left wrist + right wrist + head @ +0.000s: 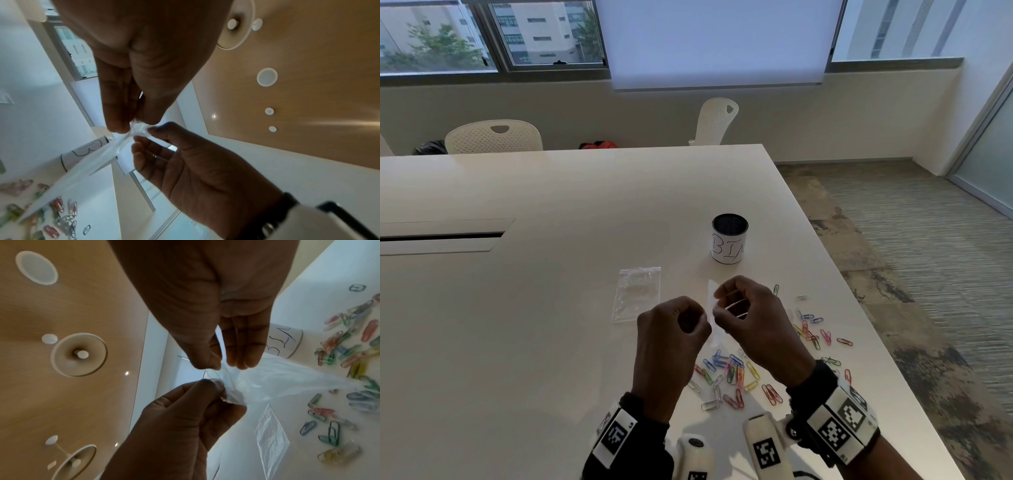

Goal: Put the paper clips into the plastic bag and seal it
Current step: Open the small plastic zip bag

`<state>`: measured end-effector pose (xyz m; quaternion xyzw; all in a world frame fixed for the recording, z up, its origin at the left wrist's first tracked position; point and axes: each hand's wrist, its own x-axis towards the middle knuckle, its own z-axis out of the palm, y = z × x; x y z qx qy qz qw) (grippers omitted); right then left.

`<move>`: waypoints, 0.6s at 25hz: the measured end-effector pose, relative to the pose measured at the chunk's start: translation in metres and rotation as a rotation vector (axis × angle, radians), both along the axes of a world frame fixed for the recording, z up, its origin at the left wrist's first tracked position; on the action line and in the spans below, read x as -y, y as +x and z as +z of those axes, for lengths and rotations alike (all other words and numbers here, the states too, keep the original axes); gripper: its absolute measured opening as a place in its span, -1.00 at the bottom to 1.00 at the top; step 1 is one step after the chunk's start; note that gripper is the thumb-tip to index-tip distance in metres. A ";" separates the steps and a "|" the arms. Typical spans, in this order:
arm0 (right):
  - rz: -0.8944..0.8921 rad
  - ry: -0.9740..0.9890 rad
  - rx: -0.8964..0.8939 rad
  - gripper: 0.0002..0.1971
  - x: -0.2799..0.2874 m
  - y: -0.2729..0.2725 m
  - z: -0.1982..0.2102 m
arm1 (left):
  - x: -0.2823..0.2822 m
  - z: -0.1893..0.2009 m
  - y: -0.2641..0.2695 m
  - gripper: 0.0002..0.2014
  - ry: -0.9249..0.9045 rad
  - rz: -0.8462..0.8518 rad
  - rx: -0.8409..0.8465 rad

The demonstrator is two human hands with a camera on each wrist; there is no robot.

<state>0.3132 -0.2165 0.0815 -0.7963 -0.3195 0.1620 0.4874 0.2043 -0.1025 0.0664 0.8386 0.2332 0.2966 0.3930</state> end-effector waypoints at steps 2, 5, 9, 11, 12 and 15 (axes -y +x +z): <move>-0.003 0.031 0.056 -0.88 -0.003 0.000 0.002 | 0.002 -0.002 -0.002 -0.94 0.045 -0.022 -0.006; -0.022 0.072 0.074 -0.97 -0.005 0.001 0.001 | 0.005 -0.002 -0.005 -0.94 0.071 -0.018 -0.006; 0.064 0.080 0.028 -0.99 -0.003 0.000 0.005 | 0.002 0.002 -0.005 -0.89 0.037 -0.009 0.011; 0.088 0.067 0.031 -0.98 -0.003 0.000 0.007 | 0.000 0.003 -0.005 -0.92 0.060 -0.009 0.007; 0.078 0.052 0.051 -0.97 -0.003 0.000 0.007 | -0.001 0.003 -0.005 -0.94 0.075 0.006 0.002; 0.009 -0.018 0.175 -0.93 0.000 0.002 0.009 | -0.003 0.004 -0.007 -0.87 0.100 0.082 -0.004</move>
